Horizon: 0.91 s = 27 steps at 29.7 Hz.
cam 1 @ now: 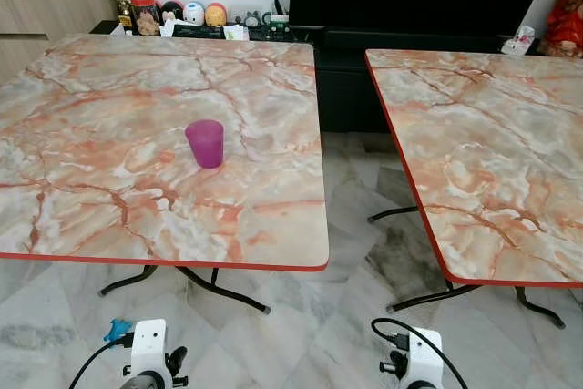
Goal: Setting the table
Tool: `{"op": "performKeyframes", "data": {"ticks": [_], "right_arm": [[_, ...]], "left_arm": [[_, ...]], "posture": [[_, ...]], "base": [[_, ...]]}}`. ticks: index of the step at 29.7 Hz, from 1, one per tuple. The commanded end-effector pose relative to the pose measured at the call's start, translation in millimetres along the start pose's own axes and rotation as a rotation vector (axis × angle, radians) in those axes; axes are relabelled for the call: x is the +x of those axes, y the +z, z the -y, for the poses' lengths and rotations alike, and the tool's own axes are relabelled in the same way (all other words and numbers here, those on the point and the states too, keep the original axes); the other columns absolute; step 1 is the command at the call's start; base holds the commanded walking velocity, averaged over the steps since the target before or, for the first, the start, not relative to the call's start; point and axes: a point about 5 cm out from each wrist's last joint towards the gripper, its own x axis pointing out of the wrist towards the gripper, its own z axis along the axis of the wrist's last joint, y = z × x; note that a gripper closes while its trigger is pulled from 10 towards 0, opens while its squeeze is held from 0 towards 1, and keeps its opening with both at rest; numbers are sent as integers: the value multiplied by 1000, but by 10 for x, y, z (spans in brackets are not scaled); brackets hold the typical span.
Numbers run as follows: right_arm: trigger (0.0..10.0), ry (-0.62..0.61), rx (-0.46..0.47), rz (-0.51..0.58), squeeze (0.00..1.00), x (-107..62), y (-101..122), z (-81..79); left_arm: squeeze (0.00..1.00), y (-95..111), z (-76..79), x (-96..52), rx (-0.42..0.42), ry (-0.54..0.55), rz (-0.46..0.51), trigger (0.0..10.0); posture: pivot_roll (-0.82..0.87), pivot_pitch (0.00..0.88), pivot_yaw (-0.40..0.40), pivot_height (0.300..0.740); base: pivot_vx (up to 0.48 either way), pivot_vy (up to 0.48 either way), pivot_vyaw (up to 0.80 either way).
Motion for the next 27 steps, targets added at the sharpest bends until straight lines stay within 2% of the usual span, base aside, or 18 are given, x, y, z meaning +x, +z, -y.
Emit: {"op": "performKeyframes", "data": {"ticks": [1,13,17,27], "right_arm": [[10000,-14,15,-15,0,-8,-34,43],[10000,-7,-5,-58,0,-33,-137,54],[10000,11,-38,-59,0,-35,-142,37],[10000,9,-32,-62,0,-35,-146,24]], "left_arm": [[0,-12,-10,-4,1,3,-5,10000],[0,-18,-10,-4,-5,5,-7,10000],[0,-22,-11,-5,-7,6,-10,10000],[0,-35,-15,-8,-1,7,-18,10000]], "posture": [[115,0,-15,740],[114,0,-13,740],[115,0,-13,740],[117,4,-11,740]], "base": [[0,0,-613],[0,0,-725],[0,0,0],[0,0,0]]}}
